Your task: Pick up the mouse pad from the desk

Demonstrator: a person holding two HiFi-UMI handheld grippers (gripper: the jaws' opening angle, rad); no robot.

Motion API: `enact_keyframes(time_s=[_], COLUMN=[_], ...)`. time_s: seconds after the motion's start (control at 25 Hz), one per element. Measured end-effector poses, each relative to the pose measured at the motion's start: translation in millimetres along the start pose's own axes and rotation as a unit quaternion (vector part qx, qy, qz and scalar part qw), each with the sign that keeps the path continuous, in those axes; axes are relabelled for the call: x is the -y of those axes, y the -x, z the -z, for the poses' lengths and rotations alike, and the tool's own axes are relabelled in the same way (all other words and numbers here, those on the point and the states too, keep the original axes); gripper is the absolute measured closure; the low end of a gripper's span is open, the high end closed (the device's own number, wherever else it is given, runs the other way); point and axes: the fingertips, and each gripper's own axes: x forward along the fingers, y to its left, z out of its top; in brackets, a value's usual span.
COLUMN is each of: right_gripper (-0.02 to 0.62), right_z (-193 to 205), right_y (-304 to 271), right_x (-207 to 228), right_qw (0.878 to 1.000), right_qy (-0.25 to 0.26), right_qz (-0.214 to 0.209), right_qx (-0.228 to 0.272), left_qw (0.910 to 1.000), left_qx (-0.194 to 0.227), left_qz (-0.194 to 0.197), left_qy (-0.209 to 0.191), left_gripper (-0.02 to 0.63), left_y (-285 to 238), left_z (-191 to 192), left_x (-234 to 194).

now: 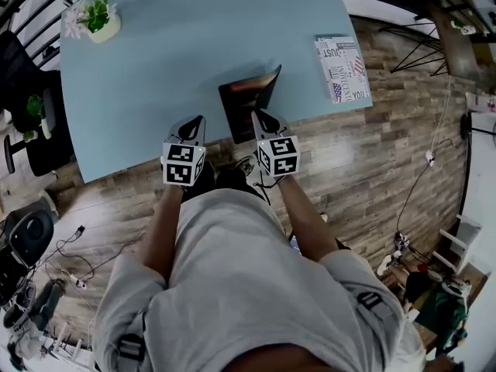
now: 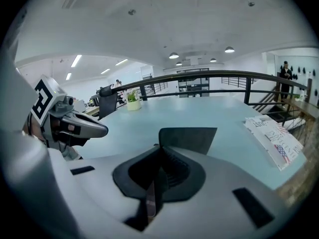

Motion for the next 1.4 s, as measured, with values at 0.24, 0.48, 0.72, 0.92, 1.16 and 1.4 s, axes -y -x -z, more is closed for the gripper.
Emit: enact_keyframes(time_s=[0.24,0.48,0.72,0.92,1.16,1.4], right_gripper=[0.578,0.578,0.58,0.58,0.58,0.58], right_z=[-23,-43,-65,-80,-99,-116], right_y=[-17,-29,-37,-40,-41,-44], right_x=[-17,-29,-38,-43,-51,-60], right_qw=[1.0,0.999,0.999,0.998,0.996,0.994], right_qy=[0.008,0.016,0.026,0.034,0.041,0.06], right_qz=[-0.015,-0.027,-0.033,-0.03,-0.031,-0.032], right_qx=[0.011,0.018,0.034,0.048,0.066,0.081], left_qw=[0.9998,0.9992,0.9982,0.9973,0.9962,0.9949], left_qx=[0.015,0.028,0.042,0.053,0.06,0.07], left_qz=[-0.011,-0.021,-0.031,-0.039,-0.047,-0.055], left_qy=[0.011,0.022,0.03,0.035,0.042,0.048], left_gripper=[0.594,0.594,0.594,0.594,0.594,0.594], left_y=[9,17,24,33,42,49], left_z=[-9,-17,-26,-31,-30,-32], left_x=[-22,-41,-57,-68,-79,-89])
